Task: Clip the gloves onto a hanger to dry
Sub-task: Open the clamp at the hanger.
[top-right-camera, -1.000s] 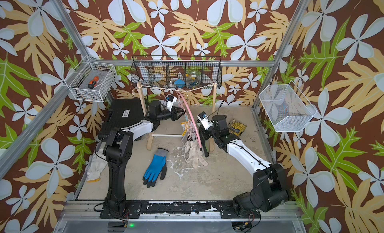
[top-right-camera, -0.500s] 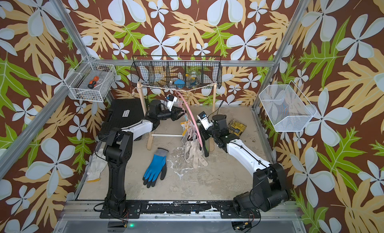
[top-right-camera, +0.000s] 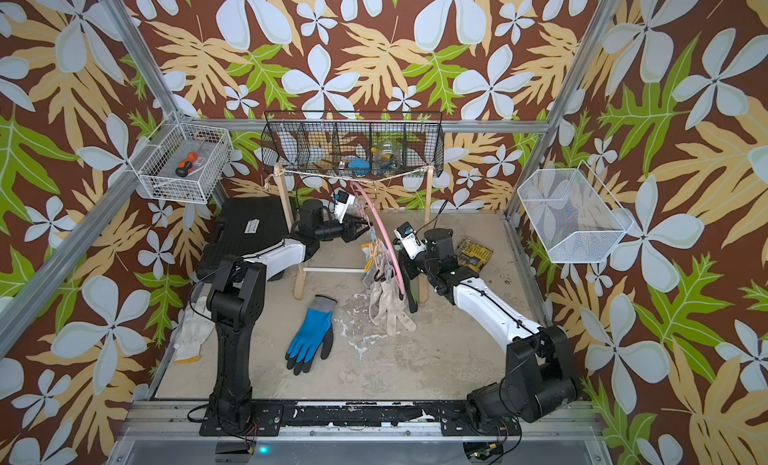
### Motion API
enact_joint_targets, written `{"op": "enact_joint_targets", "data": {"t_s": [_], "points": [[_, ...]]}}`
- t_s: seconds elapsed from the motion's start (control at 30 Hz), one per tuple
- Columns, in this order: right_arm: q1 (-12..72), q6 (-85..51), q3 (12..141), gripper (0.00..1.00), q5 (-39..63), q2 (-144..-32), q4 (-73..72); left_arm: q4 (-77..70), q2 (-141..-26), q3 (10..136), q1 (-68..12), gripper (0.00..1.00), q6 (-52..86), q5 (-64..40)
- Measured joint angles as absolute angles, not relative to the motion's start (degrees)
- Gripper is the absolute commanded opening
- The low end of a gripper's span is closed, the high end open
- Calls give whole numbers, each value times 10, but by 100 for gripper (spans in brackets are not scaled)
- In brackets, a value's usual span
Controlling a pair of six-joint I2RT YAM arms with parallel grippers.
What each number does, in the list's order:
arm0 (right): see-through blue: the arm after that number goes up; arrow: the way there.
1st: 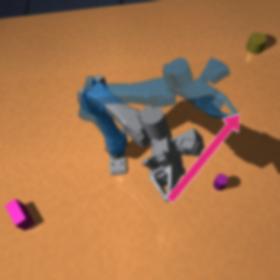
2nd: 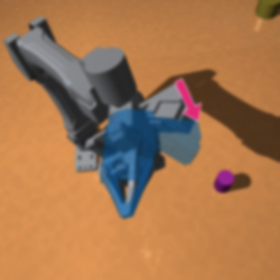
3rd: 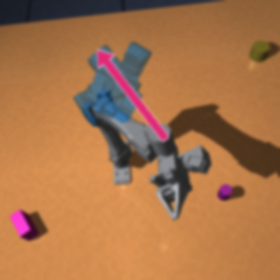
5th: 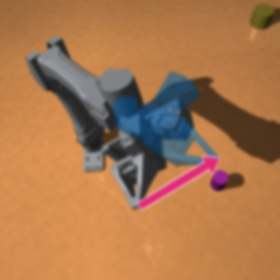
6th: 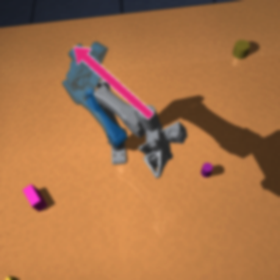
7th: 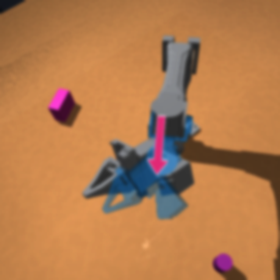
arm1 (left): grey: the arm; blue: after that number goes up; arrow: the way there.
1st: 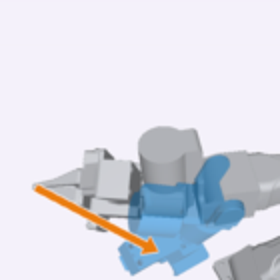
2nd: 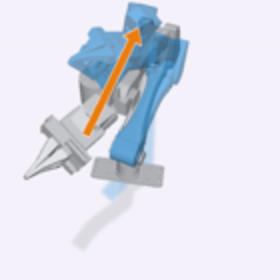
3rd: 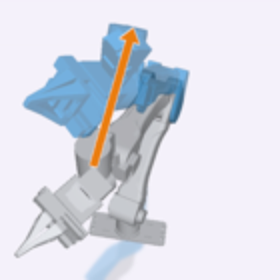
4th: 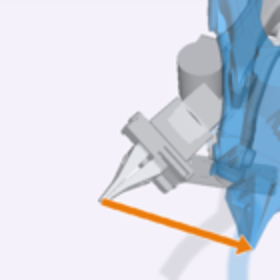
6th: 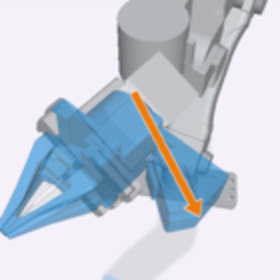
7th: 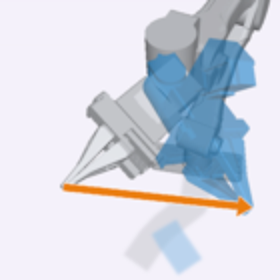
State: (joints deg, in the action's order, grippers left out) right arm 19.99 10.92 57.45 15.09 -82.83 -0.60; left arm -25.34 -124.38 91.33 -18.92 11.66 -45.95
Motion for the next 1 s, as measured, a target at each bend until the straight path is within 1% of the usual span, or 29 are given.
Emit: {"op": "enact_joint_targets", "data": {"t_s": [0.17, 0.27, 0.47, 0.63, 0.73, 0.9, 1.0], "points": [[200, 109, 575, 0, 152, -829, -6, -251, -1244, 915, -189, 31, 117, -460], [200, 109, 575, 0, 152, -829, -6, -251, -1244, 915, -189, 25, 116, -460], [200, 109, 575, 0, 155, -830, -6, -246, -1244, 921, -189, 20, 116, -466], [200, 109, 579, 0, 163, -835, -7, -225, -1244, 941, -189, 20, 107, -476], [200, 107, 585, 0, 159, -836, -9, -211, -1248, 957, -187, 20, 98, -499], [200, 103, 594, 0, 119, -835, -13, -175, -1261, 978, -177, 20, 66, -550], [200, 100, 605, 0, 118, -842, -22, -166, -1263, 981, -172, 19, 52, -576]]}}
